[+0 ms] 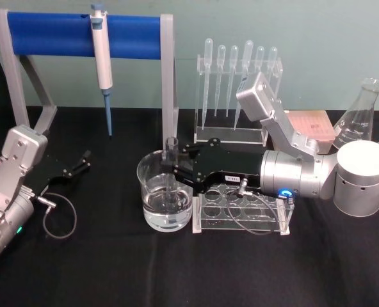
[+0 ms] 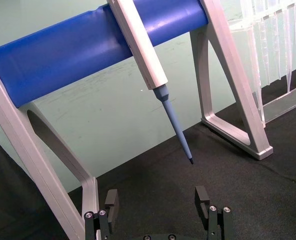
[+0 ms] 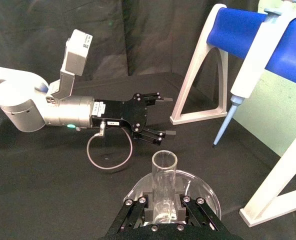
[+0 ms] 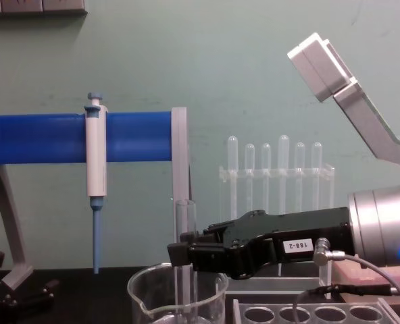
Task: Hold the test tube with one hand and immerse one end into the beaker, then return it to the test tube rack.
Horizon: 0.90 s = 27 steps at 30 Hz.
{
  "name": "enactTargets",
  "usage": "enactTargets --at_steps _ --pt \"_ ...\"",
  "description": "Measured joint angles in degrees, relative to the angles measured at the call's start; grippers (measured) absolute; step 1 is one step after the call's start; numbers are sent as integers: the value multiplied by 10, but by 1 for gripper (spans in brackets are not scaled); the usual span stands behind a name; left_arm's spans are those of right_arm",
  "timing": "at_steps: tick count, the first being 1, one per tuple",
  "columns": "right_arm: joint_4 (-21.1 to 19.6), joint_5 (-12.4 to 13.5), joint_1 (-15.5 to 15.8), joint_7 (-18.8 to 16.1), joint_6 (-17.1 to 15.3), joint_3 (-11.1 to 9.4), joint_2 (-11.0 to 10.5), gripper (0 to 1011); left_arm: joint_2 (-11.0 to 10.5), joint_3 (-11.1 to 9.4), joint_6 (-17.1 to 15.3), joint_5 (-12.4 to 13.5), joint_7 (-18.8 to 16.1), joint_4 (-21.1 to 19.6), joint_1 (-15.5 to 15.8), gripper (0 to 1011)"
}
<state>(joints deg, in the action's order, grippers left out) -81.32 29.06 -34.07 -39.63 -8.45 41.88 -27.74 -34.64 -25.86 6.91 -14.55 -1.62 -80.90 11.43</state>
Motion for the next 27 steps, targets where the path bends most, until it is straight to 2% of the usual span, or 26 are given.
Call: enactTargets --at_steps 27 --pt "0 0 0 0 0 0 0 241 0 0 0 0 0 0 0 1000"
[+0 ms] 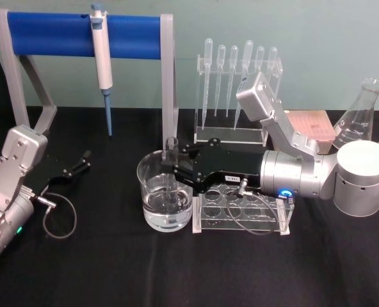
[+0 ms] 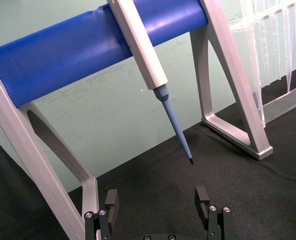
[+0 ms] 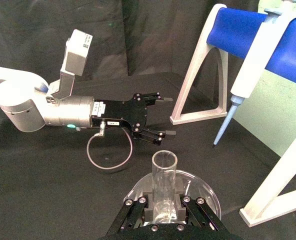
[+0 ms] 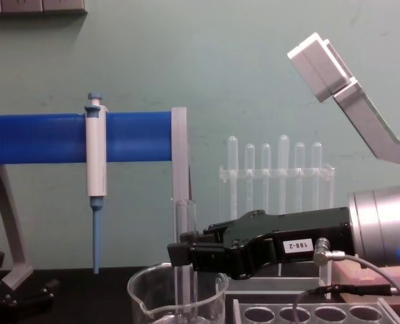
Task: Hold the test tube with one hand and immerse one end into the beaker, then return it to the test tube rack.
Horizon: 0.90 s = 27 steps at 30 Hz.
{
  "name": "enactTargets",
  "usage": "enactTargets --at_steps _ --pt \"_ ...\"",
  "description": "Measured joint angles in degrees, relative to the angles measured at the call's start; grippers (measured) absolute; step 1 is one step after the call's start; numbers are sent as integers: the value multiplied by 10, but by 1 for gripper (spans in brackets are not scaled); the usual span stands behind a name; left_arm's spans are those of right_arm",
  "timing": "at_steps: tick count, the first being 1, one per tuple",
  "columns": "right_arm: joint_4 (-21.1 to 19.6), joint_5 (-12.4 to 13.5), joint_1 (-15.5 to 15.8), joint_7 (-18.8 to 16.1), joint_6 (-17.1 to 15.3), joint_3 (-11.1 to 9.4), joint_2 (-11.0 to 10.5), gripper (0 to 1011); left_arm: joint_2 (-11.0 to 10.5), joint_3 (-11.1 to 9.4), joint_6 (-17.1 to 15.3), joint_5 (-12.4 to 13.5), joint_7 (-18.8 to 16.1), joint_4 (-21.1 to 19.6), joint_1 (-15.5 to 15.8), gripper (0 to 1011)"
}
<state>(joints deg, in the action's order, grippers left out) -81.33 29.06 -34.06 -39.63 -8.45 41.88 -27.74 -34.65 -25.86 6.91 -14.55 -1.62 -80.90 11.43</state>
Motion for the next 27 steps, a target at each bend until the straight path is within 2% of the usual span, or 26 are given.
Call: enactTargets --at_steps 27 --pt "0 0 0 0 0 0 0 241 0 0 0 0 0 0 0 1000"
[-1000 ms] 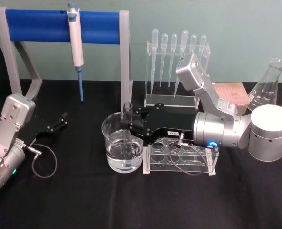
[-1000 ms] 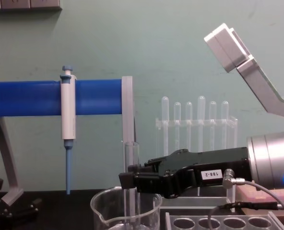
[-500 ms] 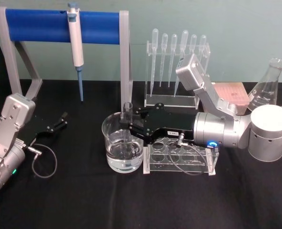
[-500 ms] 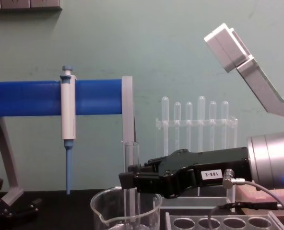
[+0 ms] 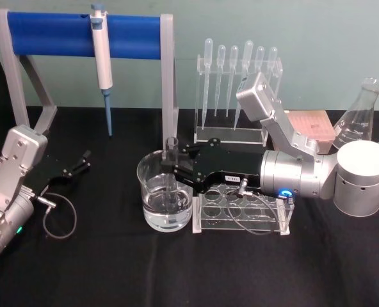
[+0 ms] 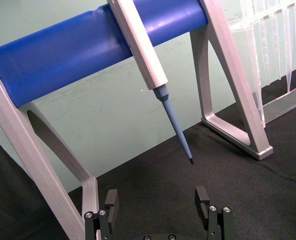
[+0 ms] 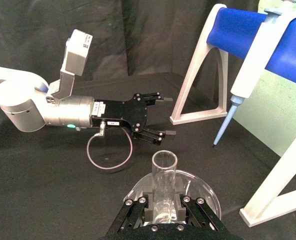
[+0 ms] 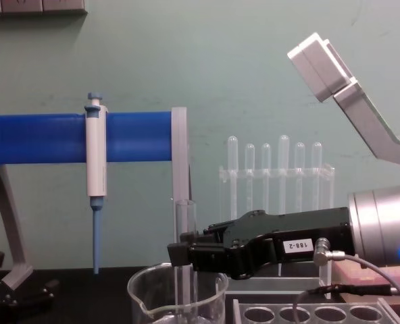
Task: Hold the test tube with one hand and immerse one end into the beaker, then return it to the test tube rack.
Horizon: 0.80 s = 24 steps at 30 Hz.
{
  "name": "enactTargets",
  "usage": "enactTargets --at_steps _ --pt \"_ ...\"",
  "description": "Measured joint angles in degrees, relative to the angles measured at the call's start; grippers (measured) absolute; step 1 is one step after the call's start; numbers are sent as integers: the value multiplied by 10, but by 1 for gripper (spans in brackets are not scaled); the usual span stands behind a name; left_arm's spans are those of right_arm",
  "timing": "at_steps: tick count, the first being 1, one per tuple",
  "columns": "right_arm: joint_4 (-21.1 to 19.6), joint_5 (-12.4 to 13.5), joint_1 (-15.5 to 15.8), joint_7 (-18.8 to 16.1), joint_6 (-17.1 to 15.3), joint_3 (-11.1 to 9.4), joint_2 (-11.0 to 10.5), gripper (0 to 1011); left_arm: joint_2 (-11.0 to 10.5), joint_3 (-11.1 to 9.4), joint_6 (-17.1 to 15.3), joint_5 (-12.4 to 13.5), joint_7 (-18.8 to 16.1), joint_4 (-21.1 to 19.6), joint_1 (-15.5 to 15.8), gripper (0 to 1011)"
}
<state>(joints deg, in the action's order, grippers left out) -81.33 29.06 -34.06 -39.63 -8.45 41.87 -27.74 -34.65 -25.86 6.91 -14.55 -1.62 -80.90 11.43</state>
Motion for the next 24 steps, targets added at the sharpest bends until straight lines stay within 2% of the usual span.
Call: enactTargets --at_steps 24 --pt "0 0 0 0 0 0 0 241 0 0 0 0 0 0 0 1000"
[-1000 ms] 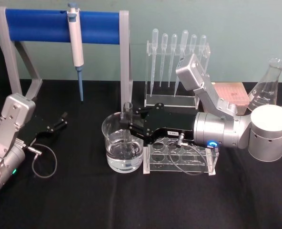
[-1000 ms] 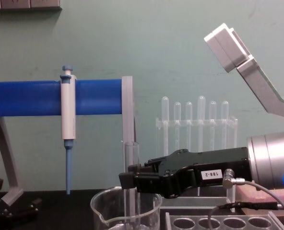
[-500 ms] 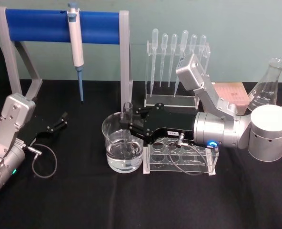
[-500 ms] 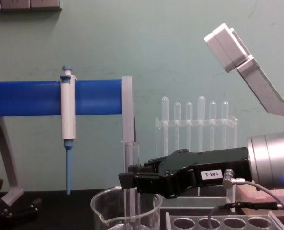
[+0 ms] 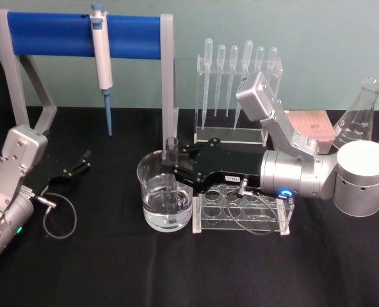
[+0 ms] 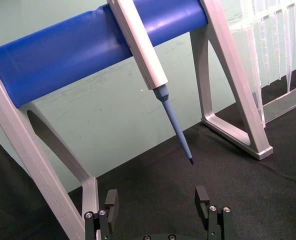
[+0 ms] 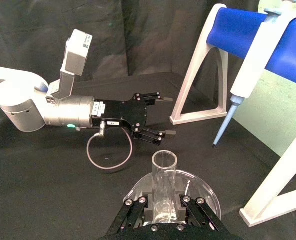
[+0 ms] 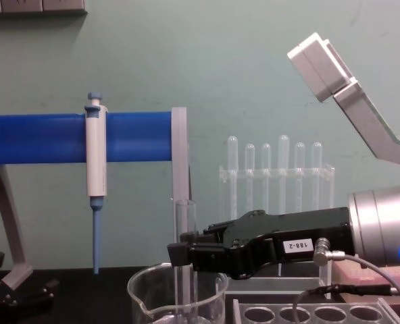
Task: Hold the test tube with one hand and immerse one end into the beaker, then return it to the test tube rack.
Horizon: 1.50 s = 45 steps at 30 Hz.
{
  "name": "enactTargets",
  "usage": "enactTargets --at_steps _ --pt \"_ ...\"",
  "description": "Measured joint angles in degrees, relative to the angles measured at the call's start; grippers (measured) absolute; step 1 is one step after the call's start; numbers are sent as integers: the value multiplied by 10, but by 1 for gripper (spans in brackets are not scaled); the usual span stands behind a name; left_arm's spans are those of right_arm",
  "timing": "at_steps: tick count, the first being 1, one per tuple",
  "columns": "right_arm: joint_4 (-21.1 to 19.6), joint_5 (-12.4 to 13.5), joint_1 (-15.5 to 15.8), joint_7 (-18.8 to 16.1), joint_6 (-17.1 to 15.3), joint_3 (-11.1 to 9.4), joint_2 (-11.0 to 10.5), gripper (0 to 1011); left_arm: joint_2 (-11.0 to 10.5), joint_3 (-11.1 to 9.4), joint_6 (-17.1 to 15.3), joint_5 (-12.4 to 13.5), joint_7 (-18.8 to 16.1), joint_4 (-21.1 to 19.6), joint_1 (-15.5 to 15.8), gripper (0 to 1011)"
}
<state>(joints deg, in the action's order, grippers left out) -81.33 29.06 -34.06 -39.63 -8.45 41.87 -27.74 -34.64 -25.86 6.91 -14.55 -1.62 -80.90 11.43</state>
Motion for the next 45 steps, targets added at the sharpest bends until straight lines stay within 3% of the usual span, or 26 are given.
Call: enactTargets --at_steps 45 --pt "0 0 0 0 0 0 0 241 0 0 0 0 0 0 0 1000"
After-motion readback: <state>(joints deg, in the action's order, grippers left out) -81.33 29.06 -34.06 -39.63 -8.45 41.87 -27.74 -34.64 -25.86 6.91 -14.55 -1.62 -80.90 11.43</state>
